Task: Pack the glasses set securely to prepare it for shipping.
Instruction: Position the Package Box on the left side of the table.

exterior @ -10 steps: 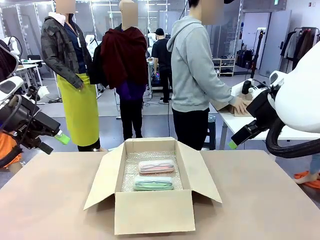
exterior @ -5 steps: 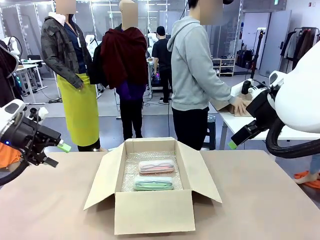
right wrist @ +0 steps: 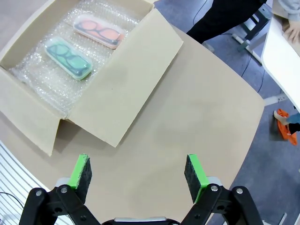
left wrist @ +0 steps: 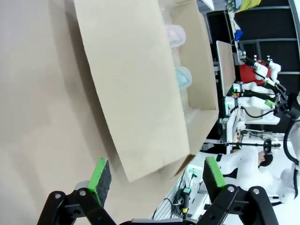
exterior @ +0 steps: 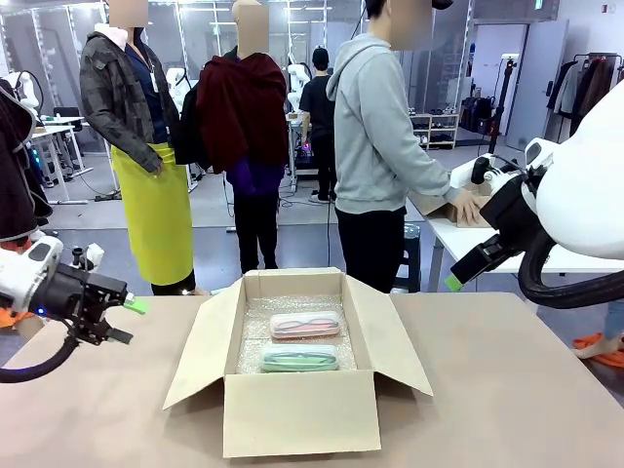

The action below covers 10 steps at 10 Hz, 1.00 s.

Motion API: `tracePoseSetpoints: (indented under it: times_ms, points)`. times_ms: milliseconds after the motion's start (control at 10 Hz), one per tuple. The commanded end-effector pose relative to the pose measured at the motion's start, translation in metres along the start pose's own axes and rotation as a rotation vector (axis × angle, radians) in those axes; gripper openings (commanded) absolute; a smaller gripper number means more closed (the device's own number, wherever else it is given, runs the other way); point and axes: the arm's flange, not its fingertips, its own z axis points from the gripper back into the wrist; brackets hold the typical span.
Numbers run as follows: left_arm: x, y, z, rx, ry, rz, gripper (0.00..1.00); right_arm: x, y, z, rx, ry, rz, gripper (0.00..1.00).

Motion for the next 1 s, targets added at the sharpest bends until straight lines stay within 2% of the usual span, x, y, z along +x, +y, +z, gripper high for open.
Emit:
tracePoseSetpoints:
  times_ms: [0, 300, 600, 900]
  points:
    - [0.013, 0.019, -0.017, -0.053, -0.025, 0.0, 1.0, -0.001, 0.003, 0.0, -0.007, 0.01, -0.02, 1.0]
    - [0.013, 0.023, -0.029, -0.018, -0.017, -0.022, 1.0, -0.001, 0.003, 0.0, -0.007, 0.01, -0.02, 1.0]
    - [0.008, 0.028, -0.03, -0.026, -0.004, 0.008, 1.0, -0.001, 0.003, 0.0, -0.007, 0.01, -0.02, 1.0]
    - [0.029, 0.035, -0.043, 0.007, -0.043, 0.041, 1.0, -0.001, 0.003, 0.0, -0.007, 0.01, -0.02, 1.0]
